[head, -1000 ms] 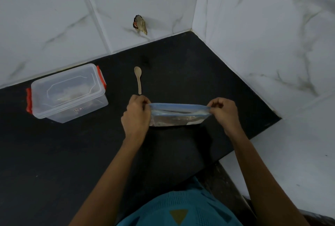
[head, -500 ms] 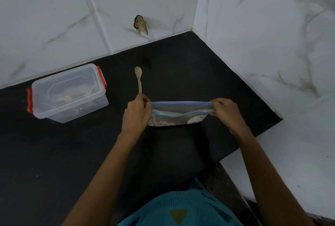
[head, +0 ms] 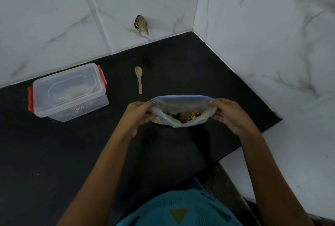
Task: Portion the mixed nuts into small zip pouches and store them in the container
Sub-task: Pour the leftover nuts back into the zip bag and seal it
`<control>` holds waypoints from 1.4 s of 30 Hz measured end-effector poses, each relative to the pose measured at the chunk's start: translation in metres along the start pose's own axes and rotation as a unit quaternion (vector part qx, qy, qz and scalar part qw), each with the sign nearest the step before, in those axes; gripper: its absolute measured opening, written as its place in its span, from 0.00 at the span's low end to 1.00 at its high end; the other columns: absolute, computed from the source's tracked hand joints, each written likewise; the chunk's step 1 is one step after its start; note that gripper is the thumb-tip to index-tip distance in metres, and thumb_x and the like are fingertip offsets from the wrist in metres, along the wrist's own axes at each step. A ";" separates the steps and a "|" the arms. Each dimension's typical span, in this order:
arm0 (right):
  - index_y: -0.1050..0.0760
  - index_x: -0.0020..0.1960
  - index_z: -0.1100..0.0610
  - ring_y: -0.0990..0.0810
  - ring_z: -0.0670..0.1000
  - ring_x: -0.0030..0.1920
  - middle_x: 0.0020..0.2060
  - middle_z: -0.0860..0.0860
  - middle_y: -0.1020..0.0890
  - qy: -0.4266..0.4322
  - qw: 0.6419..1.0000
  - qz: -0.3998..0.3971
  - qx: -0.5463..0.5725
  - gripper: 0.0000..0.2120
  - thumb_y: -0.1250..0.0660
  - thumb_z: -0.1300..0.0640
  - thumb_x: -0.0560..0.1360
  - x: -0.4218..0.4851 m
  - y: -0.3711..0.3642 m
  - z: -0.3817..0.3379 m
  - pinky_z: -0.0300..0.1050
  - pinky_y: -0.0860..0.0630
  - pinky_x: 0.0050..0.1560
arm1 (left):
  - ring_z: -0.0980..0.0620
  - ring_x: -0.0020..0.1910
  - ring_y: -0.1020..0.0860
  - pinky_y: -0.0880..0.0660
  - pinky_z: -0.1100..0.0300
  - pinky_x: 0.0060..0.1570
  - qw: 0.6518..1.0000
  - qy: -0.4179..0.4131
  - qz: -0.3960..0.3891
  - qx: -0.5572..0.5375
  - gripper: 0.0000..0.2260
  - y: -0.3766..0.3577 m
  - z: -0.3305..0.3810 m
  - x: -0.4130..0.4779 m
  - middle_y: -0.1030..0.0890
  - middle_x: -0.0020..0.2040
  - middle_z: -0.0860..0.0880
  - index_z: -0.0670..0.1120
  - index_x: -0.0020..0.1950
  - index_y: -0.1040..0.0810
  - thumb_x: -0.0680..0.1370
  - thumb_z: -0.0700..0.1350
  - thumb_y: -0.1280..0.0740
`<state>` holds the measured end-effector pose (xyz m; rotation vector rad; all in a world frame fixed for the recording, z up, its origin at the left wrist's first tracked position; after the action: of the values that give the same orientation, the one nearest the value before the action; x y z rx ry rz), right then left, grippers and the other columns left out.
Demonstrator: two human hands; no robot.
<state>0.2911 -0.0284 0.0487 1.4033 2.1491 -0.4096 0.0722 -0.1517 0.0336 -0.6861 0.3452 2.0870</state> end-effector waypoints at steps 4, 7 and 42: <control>0.26 0.55 0.58 0.21 0.52 0.50 0.52 0.57 0.22 -0.057 0.991 -0.058 0.110 0.09 0.36 0.59 0.75 -0.001 -0.004 0.011 0.43 0.22 0.42 | 0.49 0.45 0.20 0.21 0.59 0.45 0.996 0.065 -0.041 -0.051 0.05 -0.005 -0.006 -0.003 0.21 0.47 0.42 0.43 0.51 0.27 0.77 0.42 0.36; 0.28 0.59 0.58 0.20 0.54 0.51 0.52 0.58 0.21 -0.087 0.973 -0.098 0.192 0.16 0.35 0.58 0.72 0.000 -0.009 0.019 0.46 0.19 0.46 | 0.49 0.46 0.20 0.20 0.59 0.43 0.991 0.076 -0.071 -0.085 0.07 -0.010 -0.007 -0.006 0.20 0.47 0.42 0.42 0.53 0.26 0.76 0.42 0.35; 0.28 0.50 0.53 0.26 0.46 0.45 0.48 0.50 0.26 0.187 0.912 0.185 -0.314 0.05 0.38 0.61 0.76 -0.014 0.010 -0.030 0.38 0.29 0.43 | 0.57 0.37 0.23 0.24 0.71 0.31 0.940 -0.244 0.098 0.217 0.07 -0.011 0.043 -0.025 0.26 0.40 0.53 0.45 0.50 0.28 0.80 0.39 0.44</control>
<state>0.2967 -0.0192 0.0816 1.5128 1.9464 0.6917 0.0776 -0.1416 0.0833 0.1379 0.5794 2.1776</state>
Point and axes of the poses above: each hand's wrist, its own x-axis towards the middle knuckle, its own y-axis out of the back of the hand, z = x × y, the point moved 7 cm from there along x, towards the middle knuckle
